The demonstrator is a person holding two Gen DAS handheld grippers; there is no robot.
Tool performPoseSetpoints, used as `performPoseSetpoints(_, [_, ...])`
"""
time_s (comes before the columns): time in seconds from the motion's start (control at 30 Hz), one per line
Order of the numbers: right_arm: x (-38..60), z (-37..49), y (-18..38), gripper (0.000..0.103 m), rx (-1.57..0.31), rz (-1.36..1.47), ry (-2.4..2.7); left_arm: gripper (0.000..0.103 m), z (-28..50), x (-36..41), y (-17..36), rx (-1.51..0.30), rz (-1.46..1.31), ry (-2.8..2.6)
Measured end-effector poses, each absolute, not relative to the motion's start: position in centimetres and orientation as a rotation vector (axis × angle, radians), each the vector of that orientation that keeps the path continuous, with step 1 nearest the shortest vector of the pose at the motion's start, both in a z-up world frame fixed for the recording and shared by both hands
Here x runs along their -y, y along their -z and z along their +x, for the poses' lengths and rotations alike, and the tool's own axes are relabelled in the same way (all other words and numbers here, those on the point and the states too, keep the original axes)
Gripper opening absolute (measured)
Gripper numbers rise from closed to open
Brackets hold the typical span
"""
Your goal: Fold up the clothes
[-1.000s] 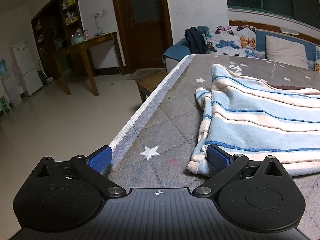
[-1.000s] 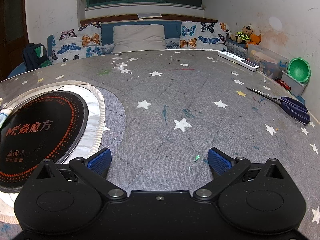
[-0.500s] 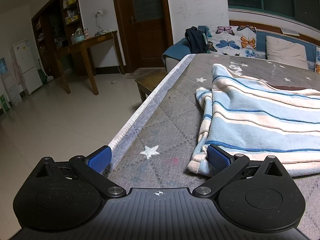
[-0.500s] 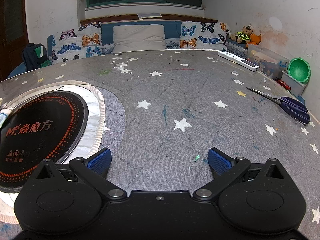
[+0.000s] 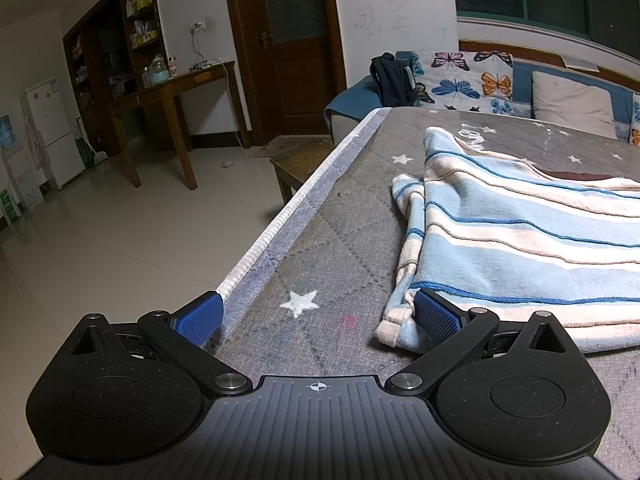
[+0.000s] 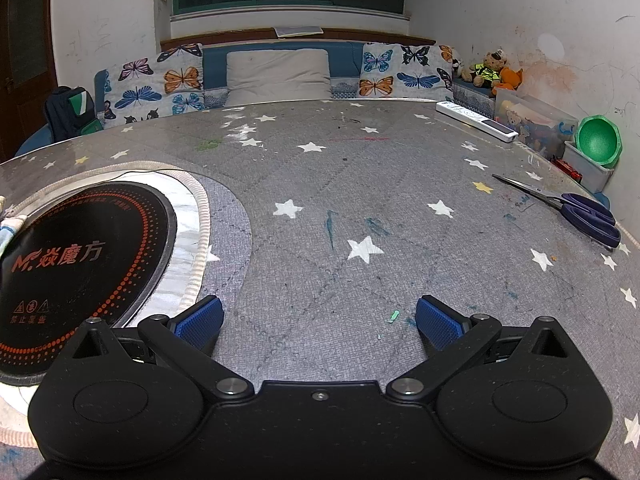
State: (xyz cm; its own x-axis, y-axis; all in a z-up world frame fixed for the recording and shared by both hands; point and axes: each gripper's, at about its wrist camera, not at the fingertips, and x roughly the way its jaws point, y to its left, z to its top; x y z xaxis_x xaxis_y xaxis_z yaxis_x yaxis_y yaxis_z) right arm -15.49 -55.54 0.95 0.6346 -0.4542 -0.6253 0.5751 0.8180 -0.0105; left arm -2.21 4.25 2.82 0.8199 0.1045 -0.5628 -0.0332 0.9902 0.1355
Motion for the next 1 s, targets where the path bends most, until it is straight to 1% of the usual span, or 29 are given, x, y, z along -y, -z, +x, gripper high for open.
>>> performPoseSetpoints(1.0, [55.5, -15.5, -0.9, 0.103, -0.657, 0.197, 0.593, 0.103, -0.3, -4.8, -1.6, -0.612, 0.1, -0.066])
